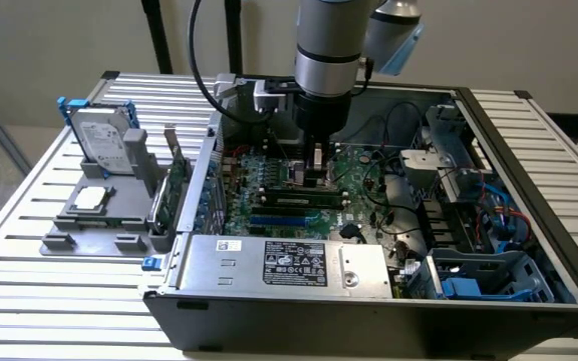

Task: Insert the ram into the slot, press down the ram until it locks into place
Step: 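Press down the ram until it locks into place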

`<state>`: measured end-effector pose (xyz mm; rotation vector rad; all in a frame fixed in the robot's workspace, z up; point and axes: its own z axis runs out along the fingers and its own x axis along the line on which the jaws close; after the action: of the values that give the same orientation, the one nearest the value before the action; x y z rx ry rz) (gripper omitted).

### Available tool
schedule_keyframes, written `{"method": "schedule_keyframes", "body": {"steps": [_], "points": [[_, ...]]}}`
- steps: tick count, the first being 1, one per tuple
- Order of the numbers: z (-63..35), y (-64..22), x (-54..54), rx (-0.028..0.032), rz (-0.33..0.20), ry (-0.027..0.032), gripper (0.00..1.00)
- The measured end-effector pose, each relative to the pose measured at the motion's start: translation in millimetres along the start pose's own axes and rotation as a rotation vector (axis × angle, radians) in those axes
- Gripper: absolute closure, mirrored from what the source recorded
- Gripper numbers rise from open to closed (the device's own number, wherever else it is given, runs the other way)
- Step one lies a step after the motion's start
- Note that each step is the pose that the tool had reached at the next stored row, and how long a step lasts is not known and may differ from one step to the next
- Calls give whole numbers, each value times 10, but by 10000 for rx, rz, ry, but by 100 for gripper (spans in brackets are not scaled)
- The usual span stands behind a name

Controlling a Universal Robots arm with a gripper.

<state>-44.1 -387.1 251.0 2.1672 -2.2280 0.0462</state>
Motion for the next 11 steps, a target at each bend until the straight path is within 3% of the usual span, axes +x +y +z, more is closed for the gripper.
{"method": "schedule_keyframes", "body": {"steps": [11], "points": [[-1,0,0,-1,0,1,89]]}}
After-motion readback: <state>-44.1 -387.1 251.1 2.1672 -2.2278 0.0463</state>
